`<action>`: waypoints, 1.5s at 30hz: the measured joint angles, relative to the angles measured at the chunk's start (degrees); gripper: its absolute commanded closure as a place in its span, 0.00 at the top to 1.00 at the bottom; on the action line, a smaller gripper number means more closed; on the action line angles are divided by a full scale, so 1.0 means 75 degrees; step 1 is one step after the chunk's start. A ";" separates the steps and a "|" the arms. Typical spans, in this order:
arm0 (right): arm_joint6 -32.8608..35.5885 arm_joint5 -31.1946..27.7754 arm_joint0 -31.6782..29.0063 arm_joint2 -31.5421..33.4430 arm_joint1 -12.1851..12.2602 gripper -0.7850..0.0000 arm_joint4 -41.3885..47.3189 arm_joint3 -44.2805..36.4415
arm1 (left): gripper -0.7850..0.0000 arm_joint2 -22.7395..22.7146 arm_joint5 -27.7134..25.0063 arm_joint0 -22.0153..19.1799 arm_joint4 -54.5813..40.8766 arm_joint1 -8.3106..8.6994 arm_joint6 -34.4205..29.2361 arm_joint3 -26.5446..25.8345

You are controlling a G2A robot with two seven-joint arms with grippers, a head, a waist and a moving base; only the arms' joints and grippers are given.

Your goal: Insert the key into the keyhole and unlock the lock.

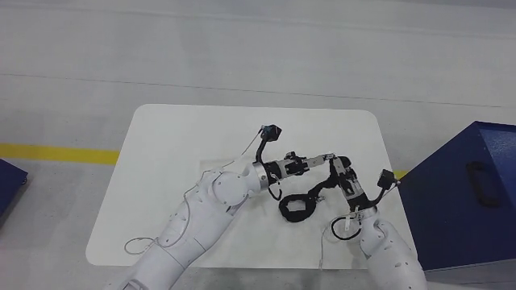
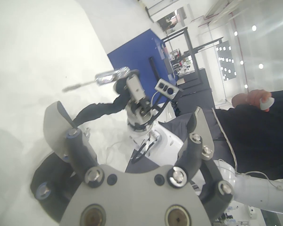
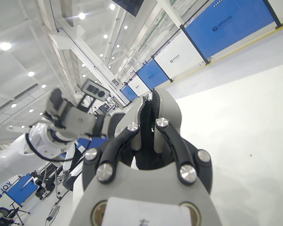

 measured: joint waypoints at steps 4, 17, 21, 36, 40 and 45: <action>0.1365 -0.0053 0.0288 -0.0299 -0.0138 0.00 0.1464 0.0774 | 1.00 -0.0071 -0.0159 0.0092 0.0008 0.0024 0.0021 -0.0104; 0.4804 0.0606 0.0825 -0.0165 -0.0083 1.00 0.4151 0.1497 | 1.00 -0.0066 -0.0148 0.0087 0.0008 0.0023 0.0019 -0.0098; 0.4780 0.0411 0.0671 0.0128 0.0051 1.00 0.4185 0.1016 | 1.00 -0.0067 -0.0148 0.0087 0.0008 0.0023 0.0019 -0.0099; 0.3773 -0.0050 -0.1272 0.1837 0.0519 1.00 0.3575 -0.3307 | 1.00 -0.0066 -0.0149 0.0087 0.0008 0.0023 0.0019 -0.0099; 0.3780 -0.0050 -0.1256 0.1827 0.0518 1.00 0.3579 -0.3250 | 1.00 -0.0066 -0.0149 0.0087 0.0008 0.0023 0.0019 -0.0099; 0.3780 -0.0050 -0.1256 0.1827 0.0518 1.00 0.3579 -0.3250 | 1.00 -0.0066 -0.0149 0.0087 0.0008 0.0023 0.0019 -0.0099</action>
